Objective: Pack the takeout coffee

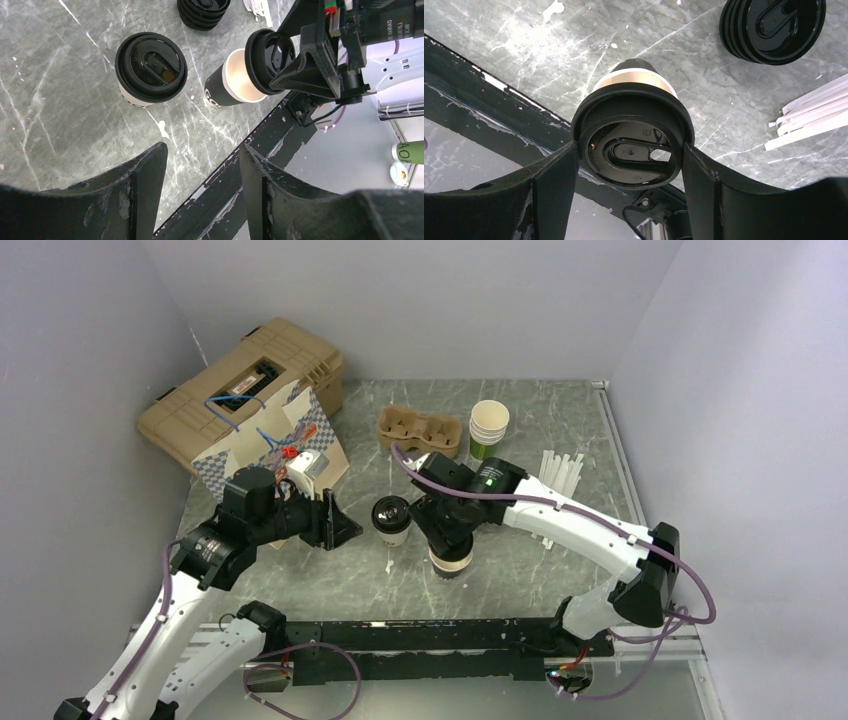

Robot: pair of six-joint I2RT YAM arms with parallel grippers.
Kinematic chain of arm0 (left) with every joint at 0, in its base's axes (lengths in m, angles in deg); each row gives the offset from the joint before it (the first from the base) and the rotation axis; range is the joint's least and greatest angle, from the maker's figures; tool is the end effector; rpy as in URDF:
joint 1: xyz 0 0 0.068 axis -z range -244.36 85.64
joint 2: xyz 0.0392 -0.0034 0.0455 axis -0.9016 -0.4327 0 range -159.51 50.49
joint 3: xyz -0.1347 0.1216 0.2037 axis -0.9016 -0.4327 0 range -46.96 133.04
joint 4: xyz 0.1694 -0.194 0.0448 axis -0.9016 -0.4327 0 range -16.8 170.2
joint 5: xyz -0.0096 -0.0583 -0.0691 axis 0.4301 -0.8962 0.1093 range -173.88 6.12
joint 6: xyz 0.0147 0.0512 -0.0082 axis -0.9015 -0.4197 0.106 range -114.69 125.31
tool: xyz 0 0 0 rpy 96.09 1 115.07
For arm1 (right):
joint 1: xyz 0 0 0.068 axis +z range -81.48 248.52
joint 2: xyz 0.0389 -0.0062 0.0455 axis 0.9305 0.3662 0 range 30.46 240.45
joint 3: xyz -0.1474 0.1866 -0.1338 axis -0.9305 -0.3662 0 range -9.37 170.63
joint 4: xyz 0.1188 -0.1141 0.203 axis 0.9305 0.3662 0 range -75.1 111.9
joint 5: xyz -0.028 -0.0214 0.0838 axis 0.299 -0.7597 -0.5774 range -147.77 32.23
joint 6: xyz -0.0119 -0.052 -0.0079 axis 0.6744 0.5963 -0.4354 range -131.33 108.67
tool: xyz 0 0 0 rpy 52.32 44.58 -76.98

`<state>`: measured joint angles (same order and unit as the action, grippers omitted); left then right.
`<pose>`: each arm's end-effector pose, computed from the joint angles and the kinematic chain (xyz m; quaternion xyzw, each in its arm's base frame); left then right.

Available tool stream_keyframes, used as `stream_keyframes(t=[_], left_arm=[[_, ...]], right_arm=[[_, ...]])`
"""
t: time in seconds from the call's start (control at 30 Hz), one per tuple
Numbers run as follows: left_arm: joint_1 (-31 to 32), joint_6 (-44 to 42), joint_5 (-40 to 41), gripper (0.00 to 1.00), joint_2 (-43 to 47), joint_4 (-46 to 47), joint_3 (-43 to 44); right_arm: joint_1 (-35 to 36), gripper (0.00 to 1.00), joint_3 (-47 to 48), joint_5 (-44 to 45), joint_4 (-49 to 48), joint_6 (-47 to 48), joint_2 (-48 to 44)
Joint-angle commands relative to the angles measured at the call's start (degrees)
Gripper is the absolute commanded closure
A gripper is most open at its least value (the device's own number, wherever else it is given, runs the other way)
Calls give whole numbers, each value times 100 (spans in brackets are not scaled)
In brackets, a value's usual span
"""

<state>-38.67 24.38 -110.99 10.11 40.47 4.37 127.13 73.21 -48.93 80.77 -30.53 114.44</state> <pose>0.1198 -0.0757 0.3392 0.1675 0.8284 -0.3751 0.3809 0.1510 0.2369 0.3294 -0.3153 0.9253 0.0646 0.2004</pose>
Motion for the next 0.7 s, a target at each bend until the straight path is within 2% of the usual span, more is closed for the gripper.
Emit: stream_keyframes(t=[0.0, 0.67], left_arm=[[-15, -139, -73, 40, 33, 209, 54], [-16, -136, -66, 40, -7, 201, 44]], right_arm=[[19, 59, -111, -107, -116, 173, 38], [-78, 59, -530, -244, -487, 283, 337]])
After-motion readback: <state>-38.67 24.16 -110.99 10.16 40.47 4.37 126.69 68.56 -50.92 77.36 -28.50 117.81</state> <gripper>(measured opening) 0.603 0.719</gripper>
